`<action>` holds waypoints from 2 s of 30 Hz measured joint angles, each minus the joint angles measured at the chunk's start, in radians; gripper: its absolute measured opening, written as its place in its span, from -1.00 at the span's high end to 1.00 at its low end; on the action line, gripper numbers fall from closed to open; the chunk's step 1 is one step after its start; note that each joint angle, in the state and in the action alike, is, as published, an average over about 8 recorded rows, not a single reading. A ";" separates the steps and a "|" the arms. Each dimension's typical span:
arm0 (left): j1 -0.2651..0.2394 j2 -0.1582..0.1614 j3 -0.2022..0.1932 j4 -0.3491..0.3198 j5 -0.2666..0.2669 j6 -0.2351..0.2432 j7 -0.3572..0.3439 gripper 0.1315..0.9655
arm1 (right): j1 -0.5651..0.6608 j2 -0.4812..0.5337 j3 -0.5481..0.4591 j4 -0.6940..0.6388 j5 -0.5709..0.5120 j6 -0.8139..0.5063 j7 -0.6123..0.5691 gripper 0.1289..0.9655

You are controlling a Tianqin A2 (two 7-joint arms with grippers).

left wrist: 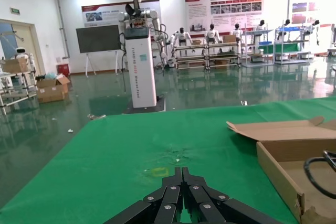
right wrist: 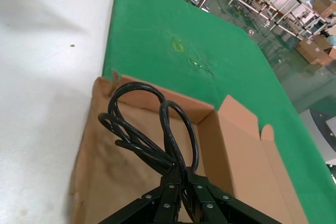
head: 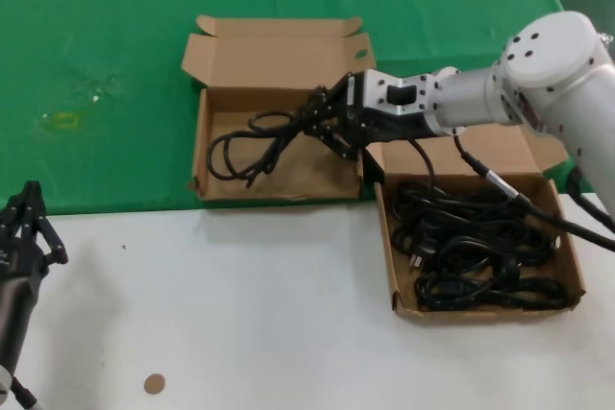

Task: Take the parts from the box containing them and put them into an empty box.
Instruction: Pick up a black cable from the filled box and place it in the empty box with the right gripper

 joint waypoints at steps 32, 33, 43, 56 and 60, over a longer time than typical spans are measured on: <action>0.000 0.000 0.000 0.000 0.000 0.000 0.000 0.95 | 0.153 -0.137 0.119 -0.444 0.074 0.115 -0.317 0.79; 0.000 0.000 0.000 0.000 0.000 0.000 0.000 0.95 | 0.153 -0.137 0.120 -0.444 0.074 0.115 -0.318 0.77; 0.000 0.000 0.000 0.000 0.000 0.000 0.000 0.95 | 0.138 -0.116 0.115 -0.395 0.060 0.096 -0.280 0.42; 0.000 0.000 0.000 0.000 0.000 0.000 0.000 0.94 | 0.020 -0.026 0.056 -0.097 -0.003 0.070 -0.067 -0.14; 0.000 0.000 0.000 0.000 0.000 0.000 0.000 0.93 | -0.009 -0.023 0.065 -0.066 0.005 0.088 -0.054 -0.32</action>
